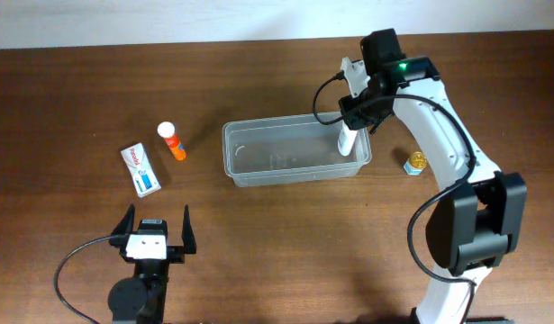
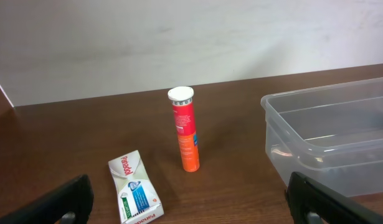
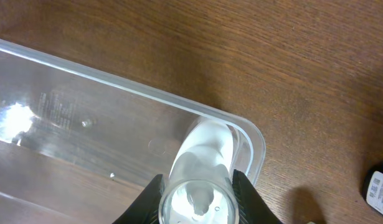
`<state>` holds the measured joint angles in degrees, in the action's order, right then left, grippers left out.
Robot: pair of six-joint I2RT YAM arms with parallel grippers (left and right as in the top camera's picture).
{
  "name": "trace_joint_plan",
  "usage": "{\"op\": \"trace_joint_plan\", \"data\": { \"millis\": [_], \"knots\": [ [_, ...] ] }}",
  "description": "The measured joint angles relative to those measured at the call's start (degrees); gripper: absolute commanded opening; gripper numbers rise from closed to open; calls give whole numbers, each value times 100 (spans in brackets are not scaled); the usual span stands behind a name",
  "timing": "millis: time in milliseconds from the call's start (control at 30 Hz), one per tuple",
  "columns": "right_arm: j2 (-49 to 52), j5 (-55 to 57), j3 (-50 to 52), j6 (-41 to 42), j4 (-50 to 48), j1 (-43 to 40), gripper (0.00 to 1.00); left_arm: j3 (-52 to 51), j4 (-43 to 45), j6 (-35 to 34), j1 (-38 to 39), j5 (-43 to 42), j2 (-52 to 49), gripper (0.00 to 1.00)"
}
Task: Pack container
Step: 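Lower the bottle into the container's right end and release, then move the right gripper over the dark brown bottle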
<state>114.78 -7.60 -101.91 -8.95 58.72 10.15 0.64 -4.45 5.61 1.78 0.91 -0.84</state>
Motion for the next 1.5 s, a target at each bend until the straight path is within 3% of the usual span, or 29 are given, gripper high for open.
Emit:
{"op": "trace_joint_plan", "data": {
  "millis": [100, 200, 700, 967, 1200, 1300, 1500],
  "knots": [
    [4, 0, 0, -2, -48, 0, 25, 0, 0, 0, 0, 0, 0, 99],
    [4, -7, 0, 13, -55, 0, 34, 0, 0, 2, 2, 0, 0, 100],
    [4, 9, -22, 2, 42, 0, 35, 0, 0, 2, 0, 0, 0, 99],
    [4, 28, -1123, 13, 852, -2, 58, 0, 0, 2, 2, 0, 0, 99],
    [2, 1019, -2553, 651, 1650, -22, 64, 0, 0, 2, 0, 0, 0, 99],
    [-9, 1567, -2776, 1058, 1910, -140, 79, 0, 0, 2, 0, 0, 0, 99],
    [-9, 2004, -2747, 1631, 2015, -883, 87, 0, 0, 0, 2, 0, 0, 99]
  ]
}}
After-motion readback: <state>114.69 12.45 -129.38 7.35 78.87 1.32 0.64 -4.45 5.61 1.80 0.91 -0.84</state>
